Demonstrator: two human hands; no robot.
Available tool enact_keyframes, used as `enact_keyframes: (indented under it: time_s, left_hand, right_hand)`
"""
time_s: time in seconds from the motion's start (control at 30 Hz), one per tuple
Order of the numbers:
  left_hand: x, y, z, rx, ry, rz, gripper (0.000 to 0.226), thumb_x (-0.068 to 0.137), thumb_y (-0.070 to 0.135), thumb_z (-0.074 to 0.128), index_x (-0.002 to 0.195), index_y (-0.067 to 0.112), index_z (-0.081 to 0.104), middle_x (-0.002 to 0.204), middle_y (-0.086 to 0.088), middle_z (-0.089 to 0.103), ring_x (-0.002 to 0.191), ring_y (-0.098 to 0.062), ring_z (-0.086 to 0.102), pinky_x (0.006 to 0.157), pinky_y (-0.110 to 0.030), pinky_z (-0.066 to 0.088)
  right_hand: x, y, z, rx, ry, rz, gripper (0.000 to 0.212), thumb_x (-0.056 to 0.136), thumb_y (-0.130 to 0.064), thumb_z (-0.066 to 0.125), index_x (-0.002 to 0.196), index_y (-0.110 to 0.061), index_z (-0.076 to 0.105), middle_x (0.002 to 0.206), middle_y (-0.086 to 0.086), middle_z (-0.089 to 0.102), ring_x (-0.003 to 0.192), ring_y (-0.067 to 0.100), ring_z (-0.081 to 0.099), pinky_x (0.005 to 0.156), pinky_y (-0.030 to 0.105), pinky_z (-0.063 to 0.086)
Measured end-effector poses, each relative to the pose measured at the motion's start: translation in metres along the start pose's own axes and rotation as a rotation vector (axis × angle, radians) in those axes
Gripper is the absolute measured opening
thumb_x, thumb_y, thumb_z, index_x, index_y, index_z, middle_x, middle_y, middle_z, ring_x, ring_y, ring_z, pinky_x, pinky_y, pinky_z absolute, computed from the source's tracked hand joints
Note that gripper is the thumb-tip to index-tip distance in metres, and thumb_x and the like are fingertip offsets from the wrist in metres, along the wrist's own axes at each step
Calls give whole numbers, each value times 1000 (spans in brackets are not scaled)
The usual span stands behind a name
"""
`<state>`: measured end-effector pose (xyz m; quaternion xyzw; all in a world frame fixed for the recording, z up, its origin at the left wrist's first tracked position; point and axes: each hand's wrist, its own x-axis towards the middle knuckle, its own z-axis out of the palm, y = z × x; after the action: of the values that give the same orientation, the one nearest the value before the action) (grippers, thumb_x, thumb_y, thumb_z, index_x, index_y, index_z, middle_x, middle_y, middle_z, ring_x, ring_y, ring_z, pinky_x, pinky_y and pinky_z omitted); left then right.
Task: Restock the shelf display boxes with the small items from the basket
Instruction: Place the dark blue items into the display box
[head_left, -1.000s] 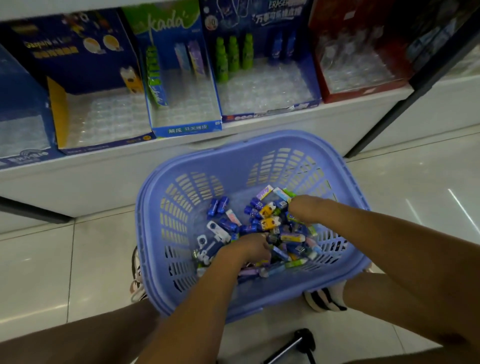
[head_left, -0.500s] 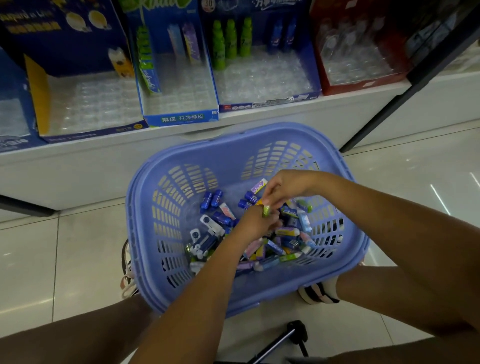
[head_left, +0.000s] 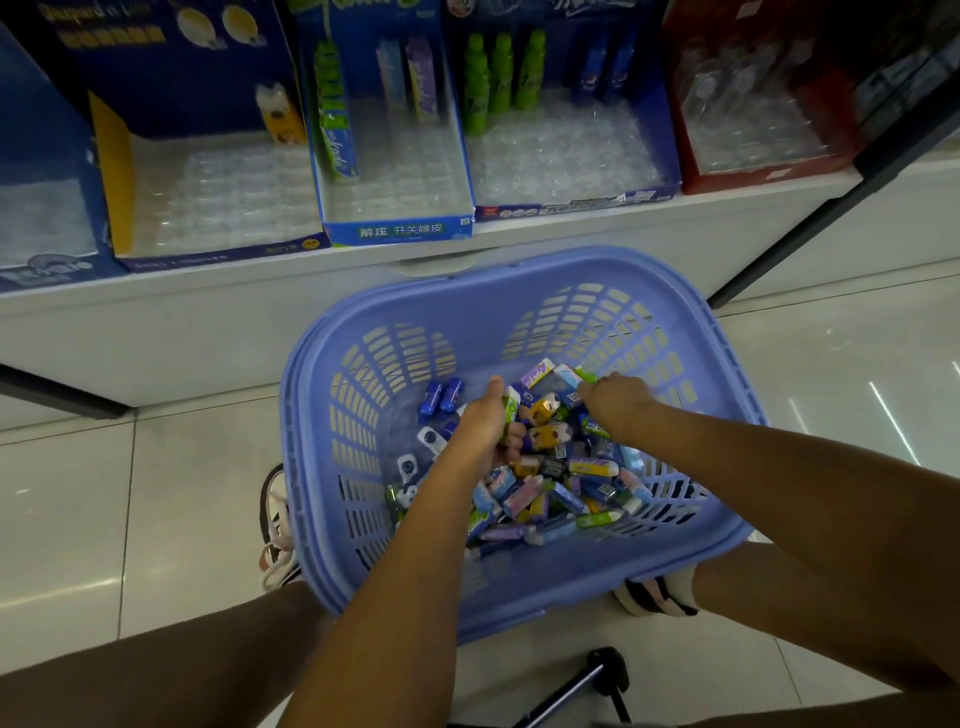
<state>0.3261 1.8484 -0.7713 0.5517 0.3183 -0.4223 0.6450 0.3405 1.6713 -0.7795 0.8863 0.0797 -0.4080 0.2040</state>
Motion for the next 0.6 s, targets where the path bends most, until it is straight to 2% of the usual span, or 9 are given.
enact_keyframes:
  time_s: [0.07,0.1,0.13,0.2,0.27,0.33,0.4,0.47,0.6]
  left_hand:
    - [-2,4,-3,-48,-32,13,56,98,56,28,79,9,52,51,0,36,45,-15,28,41,-24,26]
    - [-3,6,-5,-57,-37,31,58,97,59,29,78,9,54,51,1,36,45,-15,28,40,-23,27]
    - [-3,9,-6,-56,-30,50,61,95,62,30,82,8,56,51,1,36,45,-14,29,40,-24,28]
    - [-7,15,-9,-7,-15,73,65,91,66,32,95,8,61,53,1,36,45,-14,30,42,-25,29]
    - [-14,23,-12,90,-37,112,63,88,66,42,94,9,67,52,3,32,44,-13,29,43,-25,28]
    - [-24,34,-14,142,-90,198,45,85,58,57,91,15,68,48,7,28,43,-10,27,43,-23,28]
    - [-38,46,-16,118,-161,297,27,82,47,67,80,21,64,46,10,28,40,-8,26,40,-20,27]
    - [-53,59,-18,72,-190,425,31,80,40,72,58,26,55,45,10,27,39,-7,24,38,-19,26]
    - [-83,87,-25,-10,1,733,32,83,32,71,59,18,54,43,9,29,39,-9,25,41,-19,27]
  right_hand:
    - [-4,2,-16,119,-50,64,16,93,-5,52,107,-11,56,94,11,59,76,22,53,69,30,39]
    - [-7,5,-27,206,-63,64,11,92,-5,55,84,-13,57,76,9,53,62,20,45,68,29,38]
    - [-9,11,-37,270,-77,46,19,91,-7,58,73,-12,55,69,11,47,56,21,43,67,30,39]
    - [-21,22,-58,549,-77,-79,6,88,-11,65,87,-5,67,89,17,62,76,29,61,76,35,50]
    - [-42,31,-78,828,31,-193,20,84,-15,71,104,-13,69,111,5,65,98,21,62,83,33,50]
    - [-67,33,-97,977,166,-300,22,78,-16,76,98,-23,71,105,-4,67,96,12,62,80,28,48]
    - [-89,32,-114,1088,285,-380,23,72,-13,80,89,-26,73,99,-3,71,92,14,65,82,30,52]
    - [-105,29,-131,1199,397,-437,23,70,-9,81,88,-22,74,97,6,72,88,21,65,84,32,52]
    - [-114,21,-158,1633,509,-519,21,80,-2,70,99,-9,67,94,14,70,82,15,68,79,21,56]
